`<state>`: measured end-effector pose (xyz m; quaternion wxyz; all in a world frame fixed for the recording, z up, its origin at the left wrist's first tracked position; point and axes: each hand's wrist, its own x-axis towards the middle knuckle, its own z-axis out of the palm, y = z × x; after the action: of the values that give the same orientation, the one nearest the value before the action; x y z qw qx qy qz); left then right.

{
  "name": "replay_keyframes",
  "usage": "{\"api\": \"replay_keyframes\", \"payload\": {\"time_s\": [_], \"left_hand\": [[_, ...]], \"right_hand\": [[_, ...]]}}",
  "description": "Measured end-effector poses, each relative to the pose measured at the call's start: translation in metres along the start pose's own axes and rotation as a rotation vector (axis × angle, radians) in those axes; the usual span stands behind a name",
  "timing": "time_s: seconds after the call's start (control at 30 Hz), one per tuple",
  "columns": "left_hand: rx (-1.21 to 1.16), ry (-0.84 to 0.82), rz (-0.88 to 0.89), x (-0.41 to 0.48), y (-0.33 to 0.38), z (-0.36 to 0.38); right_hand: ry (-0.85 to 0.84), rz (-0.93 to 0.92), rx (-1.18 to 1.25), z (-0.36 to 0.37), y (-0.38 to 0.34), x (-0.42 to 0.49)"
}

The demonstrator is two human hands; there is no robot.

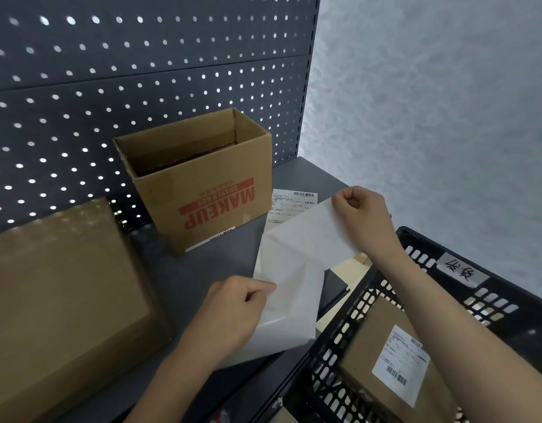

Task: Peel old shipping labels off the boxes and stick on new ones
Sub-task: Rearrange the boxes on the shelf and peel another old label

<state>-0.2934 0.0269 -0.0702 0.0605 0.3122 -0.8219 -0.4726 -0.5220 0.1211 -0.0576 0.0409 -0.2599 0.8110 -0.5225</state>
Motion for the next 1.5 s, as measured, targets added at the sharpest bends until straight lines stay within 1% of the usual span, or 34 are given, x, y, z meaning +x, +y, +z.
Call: {"api": "replay_keyframes", "payload": {"time_s": [0.23, 0.43, 0.67, 0.83, 1.0, 1.13, 1.2, 1.27, 1.37, 1.5], "left_hand": [[0.017, 0.001, 0.007, 0.000, 0.002, 0.000], [0.008, -0.003, -0.001, 0.002, 0.000, 0.001], [0.048, -0.015, 0.005, 0.002, -0.003, -0.001], [0.049, -0.009, 0.015, 0.002, -0.003, -0.001], [0.122, -0.039, 0.014, 0.003, -0.006, -0.001], [0.188, -0.003, 0.020, 0.005, -0.010, 0.001], [0.246, -0.007, 0.051, 0.005, -0.010, 0.001], [0.329, -0.007, 0.063, 0.002, -0.007, 0.001], [0.467, 0.055, 0.081, 0.002, -0.007, -0.001], [0.484, 0.033, 0.120, 0.002, -0.008, -0.001]], "right_hand": [[0.070, 0.019, 0.011, -0.005, -0.005, 0.015], [0.112, -0.007, 0.037, -0.008, -0.015, 0.021], [0.206, -0.044, 0.051, -0.022, -0.022, 0.033], [0.300, -0.045, 0.107, -0.035, -0.028, 0.038], [0.365, -0.049, 0.205, -0.043, -0.037, 0.038], [0.333, -0.070, 0.239, -0.036, -0.043, 0.033], [0.301, -0.088, 0.245, -0.029, -0.044, 0.029], [0.247, -0.101, 0.244, -0.021, -0.046, 0.023], [0.186, -0.121, 0.254, -0.011, -0.047, 0.015], [0.139, -0.134, 0.266, -0.003, -0.052, 0.006]]}}
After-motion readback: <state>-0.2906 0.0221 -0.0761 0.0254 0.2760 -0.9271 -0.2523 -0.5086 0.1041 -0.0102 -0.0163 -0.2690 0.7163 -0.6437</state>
